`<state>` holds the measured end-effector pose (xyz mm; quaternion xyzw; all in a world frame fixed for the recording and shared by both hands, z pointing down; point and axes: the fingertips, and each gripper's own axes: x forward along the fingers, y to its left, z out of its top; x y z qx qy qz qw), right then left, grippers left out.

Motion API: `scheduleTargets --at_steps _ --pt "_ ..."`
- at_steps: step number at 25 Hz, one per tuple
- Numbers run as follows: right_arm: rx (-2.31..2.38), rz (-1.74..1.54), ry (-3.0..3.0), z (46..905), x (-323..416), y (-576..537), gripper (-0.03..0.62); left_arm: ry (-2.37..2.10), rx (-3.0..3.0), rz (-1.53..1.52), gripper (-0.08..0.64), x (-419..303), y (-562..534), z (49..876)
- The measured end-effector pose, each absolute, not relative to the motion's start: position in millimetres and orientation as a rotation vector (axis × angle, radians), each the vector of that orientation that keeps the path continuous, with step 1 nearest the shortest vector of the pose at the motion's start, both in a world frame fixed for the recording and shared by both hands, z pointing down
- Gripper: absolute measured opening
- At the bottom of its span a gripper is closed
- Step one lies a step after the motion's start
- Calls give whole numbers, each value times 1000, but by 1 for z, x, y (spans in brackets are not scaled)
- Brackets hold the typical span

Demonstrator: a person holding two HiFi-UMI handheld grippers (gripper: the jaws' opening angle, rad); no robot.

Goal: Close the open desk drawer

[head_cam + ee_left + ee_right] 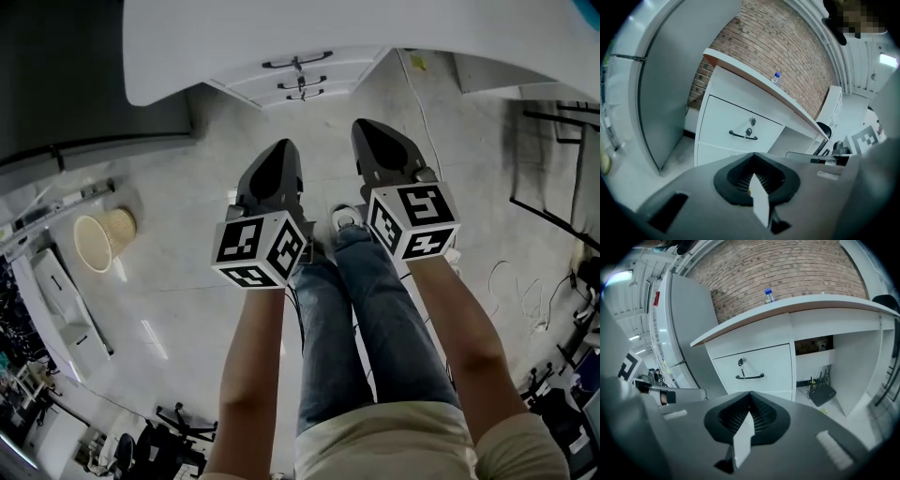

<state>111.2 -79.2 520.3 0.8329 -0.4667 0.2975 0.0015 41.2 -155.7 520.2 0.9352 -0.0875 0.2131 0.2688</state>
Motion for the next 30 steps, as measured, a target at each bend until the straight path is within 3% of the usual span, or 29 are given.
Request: scheduleTargets --at_steps 30 --pt "2763 907 -1344 361 -37 -11 3 80 2546 714 -2 -97 -88 388"
